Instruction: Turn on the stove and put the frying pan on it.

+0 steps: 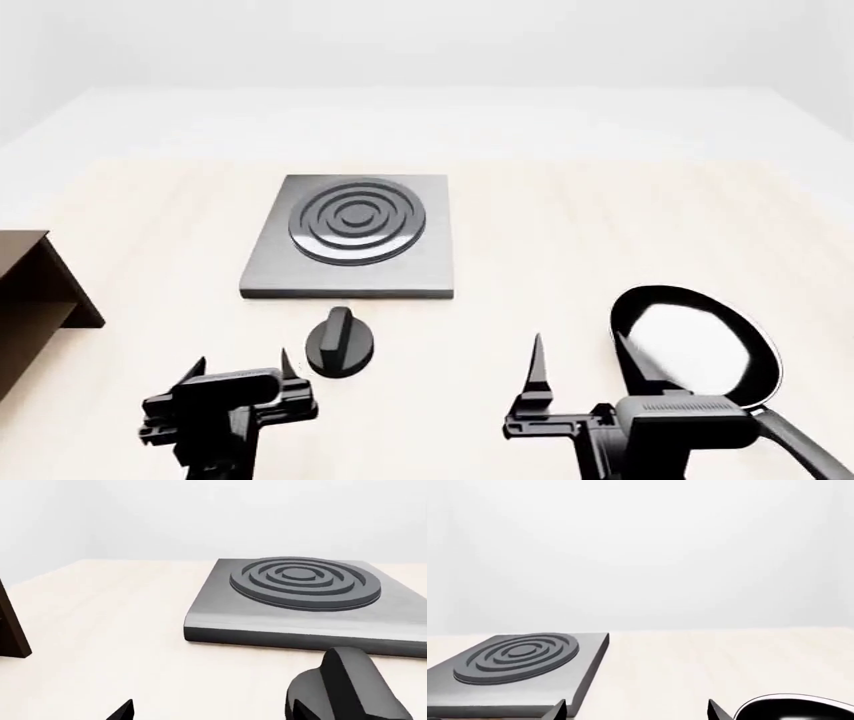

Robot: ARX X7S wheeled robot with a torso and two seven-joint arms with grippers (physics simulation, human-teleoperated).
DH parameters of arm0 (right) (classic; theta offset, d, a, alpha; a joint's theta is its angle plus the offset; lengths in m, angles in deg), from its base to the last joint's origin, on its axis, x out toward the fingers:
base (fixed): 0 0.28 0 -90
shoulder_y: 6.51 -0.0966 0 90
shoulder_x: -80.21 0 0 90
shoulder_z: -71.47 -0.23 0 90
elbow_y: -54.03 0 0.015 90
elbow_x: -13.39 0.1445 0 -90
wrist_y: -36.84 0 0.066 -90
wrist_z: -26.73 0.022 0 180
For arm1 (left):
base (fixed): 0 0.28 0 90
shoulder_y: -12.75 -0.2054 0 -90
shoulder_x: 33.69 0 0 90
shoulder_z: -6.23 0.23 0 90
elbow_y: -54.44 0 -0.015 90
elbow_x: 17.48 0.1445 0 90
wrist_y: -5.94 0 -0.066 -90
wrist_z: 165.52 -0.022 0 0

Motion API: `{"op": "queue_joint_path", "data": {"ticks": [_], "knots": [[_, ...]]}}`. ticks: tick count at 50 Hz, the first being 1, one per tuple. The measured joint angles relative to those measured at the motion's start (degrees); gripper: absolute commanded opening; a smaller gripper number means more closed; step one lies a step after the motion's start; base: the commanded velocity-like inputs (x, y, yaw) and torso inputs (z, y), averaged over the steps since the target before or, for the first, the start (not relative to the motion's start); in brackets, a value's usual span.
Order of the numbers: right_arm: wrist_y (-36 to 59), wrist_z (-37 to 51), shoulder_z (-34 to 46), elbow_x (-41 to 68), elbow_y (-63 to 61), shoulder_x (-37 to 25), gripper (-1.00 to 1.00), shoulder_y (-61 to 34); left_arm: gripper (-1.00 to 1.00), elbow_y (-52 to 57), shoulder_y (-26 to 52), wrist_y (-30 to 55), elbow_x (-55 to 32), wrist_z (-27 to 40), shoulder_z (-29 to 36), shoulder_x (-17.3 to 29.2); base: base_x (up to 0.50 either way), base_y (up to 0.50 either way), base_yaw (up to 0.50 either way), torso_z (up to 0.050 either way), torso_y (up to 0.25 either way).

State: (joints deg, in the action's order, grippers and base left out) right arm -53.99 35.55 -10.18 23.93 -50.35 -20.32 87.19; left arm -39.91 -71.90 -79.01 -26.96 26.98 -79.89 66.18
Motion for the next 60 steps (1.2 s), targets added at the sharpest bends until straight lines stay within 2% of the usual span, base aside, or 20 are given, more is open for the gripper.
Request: {"op": "queue_joint_path", "data": {"ticks": [16, 31, 40, 49, 60], "knots": [[-0.79, 0.0, 1.07, 0.11, 0.63, -0.54, 1.0, 0.19, 1.0, -3.26, 2.82, 0.81, 1.08, -0.31, 2.94, -0.46, 0.0, 0.0, 0.0, 0.0, 0.0], [-0.72, 0.43, 1.14, 1.01, 0.21, -1.1, 1.0, 0.04, 1.0, -1.28, 3.26, 1.91, 2.58, -2.86, 8.59, -0.62, 0.0, 0.0, 0.0, 0.0, 0.0], [1.38, 1.17, 0.08, 3.27, -0.32, -1.49, 1.0, -1.07, 1.0, 8.68, 0.96, 5.95, 0.81, -4.93, 10.59, 0.89, 0.0, 0.0, 0.0, 0.0, 0.0], [3.48, 1.66, 0.2, 4.32, -0.42, -2.07, 1.0, -1.87, 1.0, 21.35, -1.49, 11.55, -2.88, -4.79, 8.47, 3.35, 0.0, 0.0, 0.0, 0.0, 0.0], [9.5, 2.02, 1.7, 3.6, -2.69, -4.62, 1.0, -3.31, 1.0, 26.09, -3.36, 13.73, -4.86, -3.84, 5.79, 5.06, 0.0, 0.0, 0.0, 0.0, 0.0]]}}
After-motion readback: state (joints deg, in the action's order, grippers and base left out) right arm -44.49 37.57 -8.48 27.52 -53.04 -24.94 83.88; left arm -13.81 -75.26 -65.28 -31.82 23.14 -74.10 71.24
